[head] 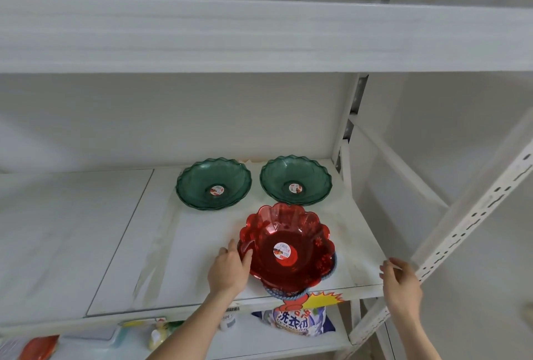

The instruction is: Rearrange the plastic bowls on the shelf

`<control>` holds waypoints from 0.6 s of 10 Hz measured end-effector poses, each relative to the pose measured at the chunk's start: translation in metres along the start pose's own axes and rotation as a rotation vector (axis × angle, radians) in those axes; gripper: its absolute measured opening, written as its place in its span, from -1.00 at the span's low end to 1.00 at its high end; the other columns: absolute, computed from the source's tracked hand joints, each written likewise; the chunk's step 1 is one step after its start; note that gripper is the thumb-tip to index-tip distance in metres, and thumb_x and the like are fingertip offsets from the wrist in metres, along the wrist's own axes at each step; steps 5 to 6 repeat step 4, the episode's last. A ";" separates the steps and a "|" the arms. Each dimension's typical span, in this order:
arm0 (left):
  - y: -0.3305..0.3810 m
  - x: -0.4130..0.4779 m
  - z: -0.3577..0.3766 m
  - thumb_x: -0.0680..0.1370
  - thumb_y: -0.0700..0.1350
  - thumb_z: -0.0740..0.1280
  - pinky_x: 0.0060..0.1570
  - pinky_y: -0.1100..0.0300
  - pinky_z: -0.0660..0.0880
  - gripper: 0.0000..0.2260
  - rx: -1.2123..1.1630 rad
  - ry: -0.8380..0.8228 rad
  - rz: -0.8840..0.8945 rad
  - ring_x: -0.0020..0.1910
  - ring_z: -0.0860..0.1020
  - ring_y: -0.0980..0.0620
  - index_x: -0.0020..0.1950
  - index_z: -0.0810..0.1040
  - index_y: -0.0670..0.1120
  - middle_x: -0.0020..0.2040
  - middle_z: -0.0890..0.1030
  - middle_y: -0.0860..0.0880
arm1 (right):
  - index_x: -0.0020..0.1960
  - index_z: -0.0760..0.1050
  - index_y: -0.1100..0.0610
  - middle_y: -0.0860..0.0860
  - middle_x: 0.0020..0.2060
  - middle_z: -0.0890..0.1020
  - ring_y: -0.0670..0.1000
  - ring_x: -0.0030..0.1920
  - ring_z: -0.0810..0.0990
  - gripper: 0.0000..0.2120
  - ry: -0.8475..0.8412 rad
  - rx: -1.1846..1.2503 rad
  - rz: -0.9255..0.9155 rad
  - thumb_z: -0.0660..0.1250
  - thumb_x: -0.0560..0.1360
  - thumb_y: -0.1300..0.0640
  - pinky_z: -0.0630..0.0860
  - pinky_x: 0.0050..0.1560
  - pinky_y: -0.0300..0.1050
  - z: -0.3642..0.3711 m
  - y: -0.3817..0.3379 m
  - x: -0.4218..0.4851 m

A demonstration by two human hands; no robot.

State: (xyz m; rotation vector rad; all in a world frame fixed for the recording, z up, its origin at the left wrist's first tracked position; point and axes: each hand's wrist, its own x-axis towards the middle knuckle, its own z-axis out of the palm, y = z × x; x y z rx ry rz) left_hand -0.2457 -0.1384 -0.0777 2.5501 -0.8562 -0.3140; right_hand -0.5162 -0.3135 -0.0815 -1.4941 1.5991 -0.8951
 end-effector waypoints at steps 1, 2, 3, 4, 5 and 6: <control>-0.011 -0.001 -0.008 0.59 0.23 0.04 0.01 0.01 0.51 -0.41 0.094 -0.004 -0.035 0.20 0.53 -0.15 0.49 0.26 -0.11 0.26 0.51 -0.16 | 0.25 0.46 0.21 0.23 0.05 0.67 0.18 0.02 0.56 -0.70 -0.012 -0.026 -0.031 0.21 0.56 0.12 0.37 0.03 -0.02 -0.001 -0.005 -0.007; -0.020 -0.007 -0.023 0.58 0.25 0.02 0.07 0.03 0.50 -0.37 0.212 0.018 -0.031 0.26 0.47 -0.11 0.52 0.20 -0.11 0.31 0.49 -0.13 | 0.29 0.43 0.20 0.22 0.09 0.65 0.11 -0.05 0.50 -0.68 -0.058 -0.089 -0.067 0.21 0.57 0.11 0.42 0.04 0.02 -0.003 -0.015 -0.018; -0.029 -0.014 -0.044 0.57 0.26 0.01 0.19 0.04 0.46 -0.35 0.332 0.067 0.015 0.34 0.42 -0.09 0.56 0.15 -0.09 0.40 0.45 -0.09 | 0.30 0.41 0.15 0.18 0.10 0.66 0.17 0.01 0.60 -0.65 -0.097 -0.182 -0.115 0.22 0.56 0.04 0.50 0.11 0.11 -0.004 -0.021 -0.029; -0.031 -0.028 -0.065 0.56 0.28 0.04 0.32 -0.01 0.37 -0.33 0.345 0.127 0.043 0.44 0.34 -0.12 0.56 0.16 -0.07 0.47 0.39 -0.12 | 0.30 0.42 0.12 0.12 0.15 0.64 0.21 0.10 0.61 -0.61 -0.073 -0.419 -0.249 0.25 0.53 -0.02 0.46 0.17 0.17 -0.006 -0.026 -0.040; -0.031 -0.028 -0.065 0.56 0.28 0.04 0.32 -0.01 0.37 -0.33 0.345 0.127 0.043 0.44 0.34 -0.12 0.56 0.16 -0.07 0.47 0.39 -0.12 | 0.30 0.42 0.12 0.12 0.15 0.64 0.21 0.10 0.61 -0.61 -0.073 -0.419 -0.249 0.25 0.53 -0.02 0.46 0.17 0.17 -0.006 -0.026 -0.040; -0.031 -0.028 -0.065 0.56 0.28 0.04 0.32 -0.01 0.37 -0.33 0.345 0.127 0.043 0.44 0.34 -0.12 0.56 0.16 -0.07 0.47 0.39 -0.12 | 0.30 0.42 0.12 0.12 0.15 0.64 0.21 0.10 0.61 -0.61 -0.073 -0.419 -0.249 0.25 0.53 -0.02 0.46 0.17 0.17 -0.006 -0.026 -0.040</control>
